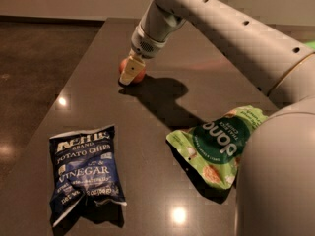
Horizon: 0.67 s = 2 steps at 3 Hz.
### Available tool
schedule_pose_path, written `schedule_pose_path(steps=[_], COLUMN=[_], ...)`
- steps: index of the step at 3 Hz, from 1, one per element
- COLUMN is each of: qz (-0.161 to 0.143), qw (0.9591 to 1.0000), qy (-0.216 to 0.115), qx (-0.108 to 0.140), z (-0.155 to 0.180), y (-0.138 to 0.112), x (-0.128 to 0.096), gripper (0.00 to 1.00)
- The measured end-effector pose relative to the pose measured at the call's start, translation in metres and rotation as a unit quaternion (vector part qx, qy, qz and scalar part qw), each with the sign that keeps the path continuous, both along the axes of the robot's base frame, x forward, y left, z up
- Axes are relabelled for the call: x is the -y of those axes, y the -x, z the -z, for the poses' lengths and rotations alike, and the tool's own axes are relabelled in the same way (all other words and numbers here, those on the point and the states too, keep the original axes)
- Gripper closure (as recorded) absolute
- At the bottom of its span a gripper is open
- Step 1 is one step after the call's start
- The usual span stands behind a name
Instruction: Move apple near blue chip bag
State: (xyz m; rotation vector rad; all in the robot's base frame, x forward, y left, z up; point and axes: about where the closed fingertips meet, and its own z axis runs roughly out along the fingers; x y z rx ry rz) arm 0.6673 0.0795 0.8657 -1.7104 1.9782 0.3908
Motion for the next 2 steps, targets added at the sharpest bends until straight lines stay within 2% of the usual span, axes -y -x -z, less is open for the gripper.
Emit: schedule_pose_path(steps=[1,2], qz=[-0.017,-0.058], qw=[0.9998,0.998], qy=[-0.002,-0.014], qx=[0.007,0.021], z=[-0.006,-0.021], y=[0.003,0.025], x=[0.001,-0.007], gripper=[0.59,0.83])
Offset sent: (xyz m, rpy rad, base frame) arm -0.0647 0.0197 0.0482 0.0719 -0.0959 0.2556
